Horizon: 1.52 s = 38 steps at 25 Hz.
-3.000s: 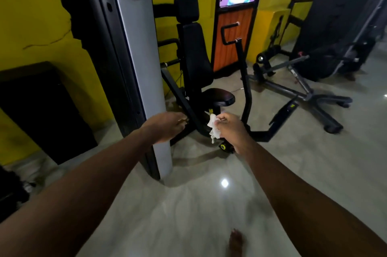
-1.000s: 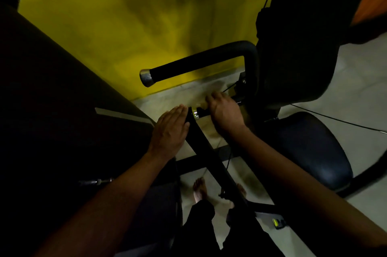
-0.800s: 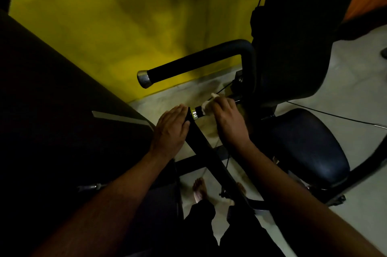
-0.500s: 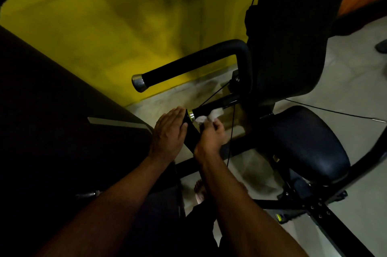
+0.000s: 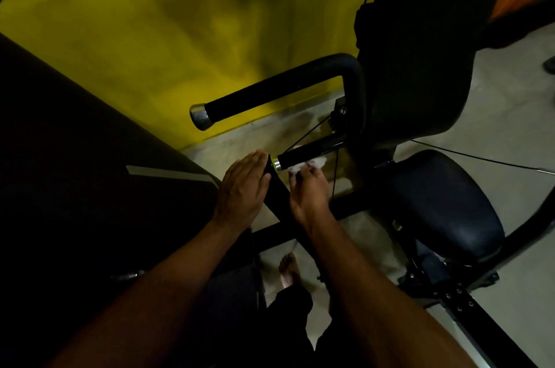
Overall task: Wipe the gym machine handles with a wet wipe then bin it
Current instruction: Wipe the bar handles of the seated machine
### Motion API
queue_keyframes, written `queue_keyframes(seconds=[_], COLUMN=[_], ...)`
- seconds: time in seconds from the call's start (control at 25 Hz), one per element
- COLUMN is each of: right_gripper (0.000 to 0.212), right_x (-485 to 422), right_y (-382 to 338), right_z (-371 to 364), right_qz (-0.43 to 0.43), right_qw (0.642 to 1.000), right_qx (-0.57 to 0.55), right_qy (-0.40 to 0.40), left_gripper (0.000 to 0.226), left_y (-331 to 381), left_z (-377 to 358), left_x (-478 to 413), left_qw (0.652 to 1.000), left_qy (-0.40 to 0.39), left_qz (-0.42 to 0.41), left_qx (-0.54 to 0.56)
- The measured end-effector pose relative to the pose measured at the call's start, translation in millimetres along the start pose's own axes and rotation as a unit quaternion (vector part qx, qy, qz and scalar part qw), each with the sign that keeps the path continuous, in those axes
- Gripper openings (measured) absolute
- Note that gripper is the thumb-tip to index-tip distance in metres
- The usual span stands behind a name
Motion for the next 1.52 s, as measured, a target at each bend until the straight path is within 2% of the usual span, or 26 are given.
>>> queue_keyframes(seconds=[0.08,0.12,0.16,0.24,0.28,0.32,0.36,0.44,0.52,0.6,0.72,0.76,0.84,0.88,1.0,1.08,1.12,1.16,1.24,1.28,1.32,1.36,1.4,1.44,1.48,1.52], right_gripper=[0.015,0.014,0.013,0.022,0.028,0.032,0.033,0.028,0.026,0.023,0.020,0.021,0.022,0.022,0.021,0.020,0.020,0.022,0.027,0.030,0.031,0.030,0.027,0.023,0.018,0.013], right_x=[13,18,20,21,16,11,5,0,0,-4,-12,-13,-14,-19,-25,-13,-3,3,12,15,19,21,27,31,33,25], right_y=[7,8,6,-6,-13,-22,-30,-40,-46,-66,-91,-90,-88,-91,-101,-92,-89,-86,-81,-73,-61,-43,-23,-4,7,9], right_z=[5,7,9,9,8,5,3,-7,-15,-24,-49,-55,-62,-63,-68,-60,-54,-43,-12,3,12,16,15,11,2,-4], right_qz=[0.117,0.207,0.307,0.486,0.531,0.552,0.560,0.557,0.532,0.474,0.382,0.365,0.344,0.323,0.273,0.324,0.374,0.432,0.525,0.540,0.524,0.476,0.400,0.300,0.194,0.111], right_qw=[0.979,0.941,0.878,0.685,0.581,0.497,0.440,0.363,0.283,0.231,0.253,0.238,0.169,0.154,0.177,0.173,0.185,0.211,0.292,0.360,0.463,0.597,0.744,0.869,0.950,0.986], right_qx=[0.160,0.256,0.357,0.542,0.610,0.658,0.691,0.740,0.784,0.826,0.867,0.872,0.886,0.899,0.924,0.906,0.886,0.858,0.788,0.754,0.712,0.644,0.534,0.387,0.229,0.101], right_qy=[0.051,0.082,0.081,-0.032,-0.095,-0.125,-0.124,-0.101,-0.152,-0.199,-0.197,-0.222,-0.260,-0.253,-0.200,-0.211,-0.202,-0.182,-0.132,-0.101,-0.069,-0.030,0.024,0.073,0.088,0.076], left_gripper=[0.052,0.052,0.052,0.051,0.050,0.050,0.051,0.053,0.052,0.051,0.049,0.049,0.049,0.049,0.050,0.051,0.051,0.051,0.049,0.049,0.048,0.048,0.048,0.048,0.048,0.049], left_y=[-1,-1,-1,-1,-1,-1,-1,0,0,-1,-2,-2,0,1,1,0,0,0,0,1,1,2,1,1,1,0], left_z=[-1,-1,-1,-2,-3,-4,-4,-5,-5,-4,-6,-7,-7,-7,-6,-5,-5,-5,-4,-4,-4,-4,-4,-3,-3,-2], left_x=[0,-1,-2,-1,-2,-3,-3,-2,-2,-3,-5,-6,-5,-6,-7,-7,-7,-8,-8,-7,-7,-7,-7,-7,-6,-6], left_qw=[1.000,1.000,1.000,1.000,1.000,1.000,1.000,1.000,1.000,1.000,0.999,0.999,0.999,0.999,0.999,1.000,1.000,0.999,0.999,0.999,0.999,0.999,0.999,0.999,0.999,0.999], left_qy=[-0.002,-0.002,-0.002,0.000,0.003,0.004,0.003,0.005,0.010,0.010,0.010,0.013,0.013,0.011,0.009,0.005,0.003,0.003,0.012,0.016,0.019,0.020,0.018,0.016,0.012,0.010], left_qz=[-0.004,-0.004,-0.002,0.004,0.006,0.008,0.010,0.015,0.013,-0.001,-0.013,-0.011,-0.013,-0.016,-0.012,-0.013,-0.017,-0.019,-0.024,-0.028,-0.031,-0.033,-0.035,-0.036,-0.037,-0.038], left_qx=[-0.002,-0.002,0.001,0.007,0.006,0.006,0.008,0.012,0.015,0.021,0.028,0.030,0.028,0.027,0.032,0.028,0.025,0.025,0.026,0.026,0.025,0.023,0.021,0.020,0.019,0.017])
Point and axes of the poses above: each hand's wrist, its own x-axis away from the middle knuckle, its own z-axis out of the back of the hand, y = z × x, the point moved 1 cm from there along -x, towards the middle knuckle, and after that the axes turned 3 degrees about x, right-handed, at the moved point
